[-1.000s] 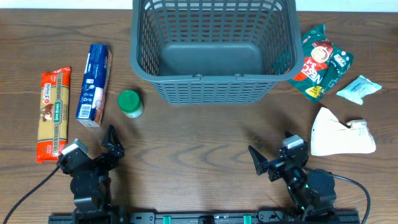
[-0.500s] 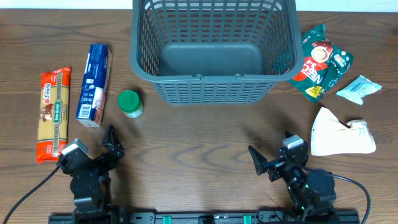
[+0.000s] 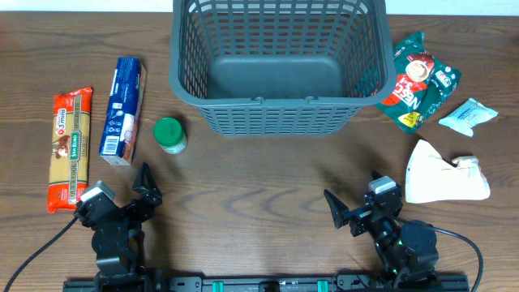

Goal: Pack container

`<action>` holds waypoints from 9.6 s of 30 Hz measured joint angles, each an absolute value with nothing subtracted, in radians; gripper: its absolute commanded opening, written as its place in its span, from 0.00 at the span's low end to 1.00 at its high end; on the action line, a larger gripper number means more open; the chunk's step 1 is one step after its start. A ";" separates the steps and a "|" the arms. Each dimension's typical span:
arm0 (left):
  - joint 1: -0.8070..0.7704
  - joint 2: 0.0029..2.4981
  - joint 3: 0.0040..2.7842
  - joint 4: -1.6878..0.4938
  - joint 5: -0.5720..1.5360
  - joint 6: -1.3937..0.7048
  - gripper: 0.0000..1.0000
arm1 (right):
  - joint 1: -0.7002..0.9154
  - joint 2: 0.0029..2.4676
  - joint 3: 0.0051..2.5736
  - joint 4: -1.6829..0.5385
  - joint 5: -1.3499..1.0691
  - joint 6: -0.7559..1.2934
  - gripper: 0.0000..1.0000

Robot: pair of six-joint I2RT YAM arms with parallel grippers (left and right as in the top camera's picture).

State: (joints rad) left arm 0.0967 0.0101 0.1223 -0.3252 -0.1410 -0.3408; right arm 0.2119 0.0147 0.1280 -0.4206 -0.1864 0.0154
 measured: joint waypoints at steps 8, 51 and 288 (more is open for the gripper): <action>0.097 0.010 0.122 -0.325 -0.141 -0.341 0.99 | 0.212 0.015 0.130 -0.384 -0.155 0.043 0.99; 0.097 0.010 0.122 -0.325 -0.138 -0.341 0.99 | 0.129 1.078 1.817 -0.932 0.395 -0.072 0.99; 0.097 0.010 0.122 -0.325 -0.138 -0.341 0.99 | -0.317 2.081 2.033 -1.224 0.117 0.367 0.99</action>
State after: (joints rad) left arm 0.0967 0.0101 0.1219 -0.3252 -0.1379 -0.3412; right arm -0.3172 2.0808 2.0331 -1.2243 0.1169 0.3672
